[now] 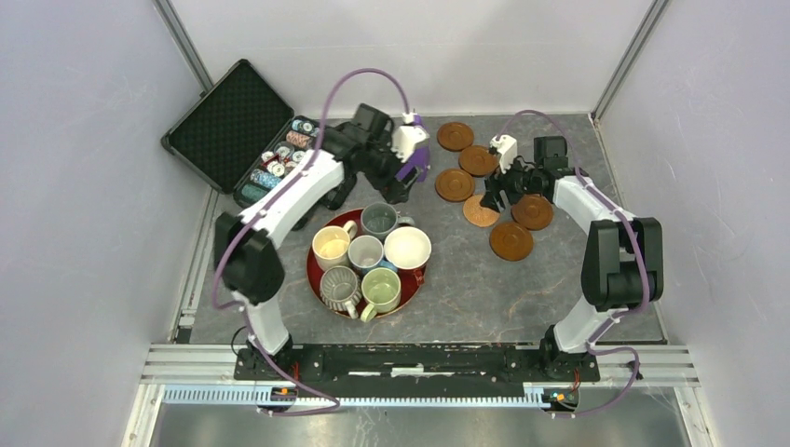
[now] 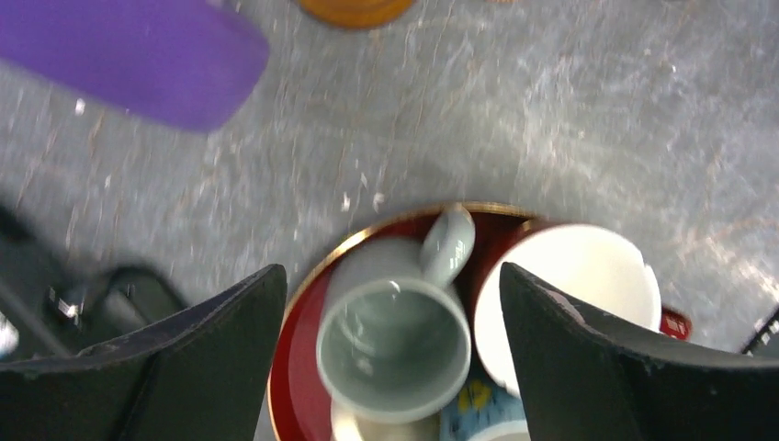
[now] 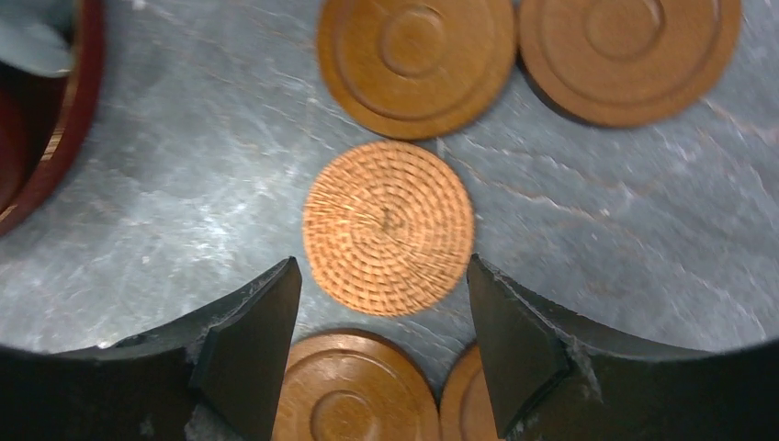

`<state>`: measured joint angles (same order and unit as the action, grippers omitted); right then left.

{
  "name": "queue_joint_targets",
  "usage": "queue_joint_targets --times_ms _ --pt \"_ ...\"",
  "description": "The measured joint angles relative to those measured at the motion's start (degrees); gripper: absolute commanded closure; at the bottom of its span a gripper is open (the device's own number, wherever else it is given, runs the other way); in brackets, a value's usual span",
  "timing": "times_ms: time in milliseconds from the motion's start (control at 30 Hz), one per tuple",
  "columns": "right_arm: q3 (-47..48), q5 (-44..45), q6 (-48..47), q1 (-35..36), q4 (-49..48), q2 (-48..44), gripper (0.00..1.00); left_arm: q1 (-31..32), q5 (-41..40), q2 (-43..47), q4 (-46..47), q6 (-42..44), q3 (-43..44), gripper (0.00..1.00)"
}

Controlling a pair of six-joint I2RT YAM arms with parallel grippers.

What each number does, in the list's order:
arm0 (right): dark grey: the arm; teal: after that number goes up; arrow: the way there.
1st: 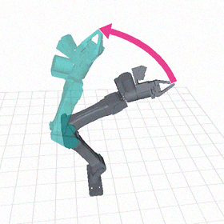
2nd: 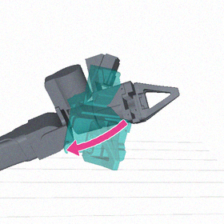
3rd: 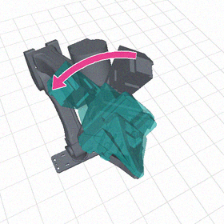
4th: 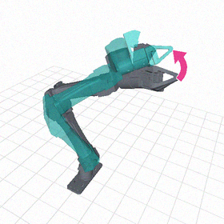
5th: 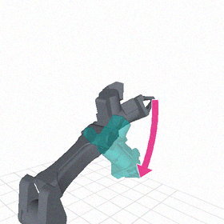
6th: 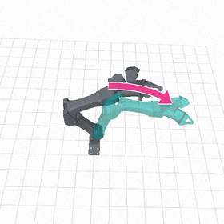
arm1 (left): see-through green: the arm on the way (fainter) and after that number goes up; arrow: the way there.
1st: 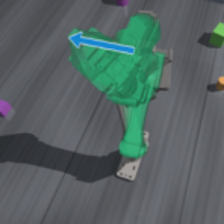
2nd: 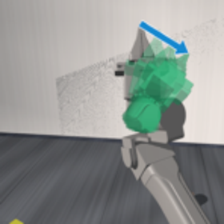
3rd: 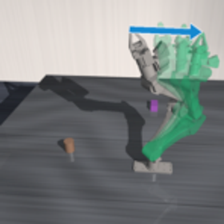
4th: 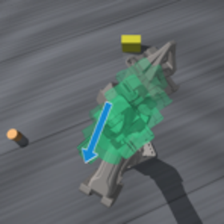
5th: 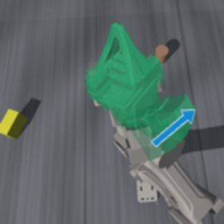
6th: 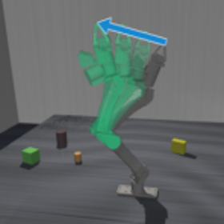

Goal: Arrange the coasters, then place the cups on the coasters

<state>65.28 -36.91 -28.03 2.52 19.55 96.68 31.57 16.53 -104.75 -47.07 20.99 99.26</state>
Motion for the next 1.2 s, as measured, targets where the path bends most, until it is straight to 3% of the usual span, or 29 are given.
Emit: queue_joint_targets --times_ms 267,467,800,967,1200 --pt "3.4 7.2 2.5 -4.0 0.2 5.2 0.32 7.9 -4.6 -19.6 0.5 0.0 19.4 0.19" --pt "3.6 10.5 2.4 -8.7 2.6 5.8 0.33 11.3 -6.3 -28.0 1.1 -0.1 27.5 0.11" --pt "3.4 13.6 -1.4 -13.5 6.2 8.4 0.48 12.0 -6.3 -35.2 4.8 -3.5 33.1 0.08" --pt "1.4 14.5 -4.0 -16.3 7.3 8.4 0.61 13.0 -6.3 -37.3 6.6 -3.8 34.2 0.13" --pt "-2.1 15.1 -8.7 -19.9 8.0 5.5 0.68 17.2 -7.7 -40.1 8.9 -3.1 34.4 0.22"
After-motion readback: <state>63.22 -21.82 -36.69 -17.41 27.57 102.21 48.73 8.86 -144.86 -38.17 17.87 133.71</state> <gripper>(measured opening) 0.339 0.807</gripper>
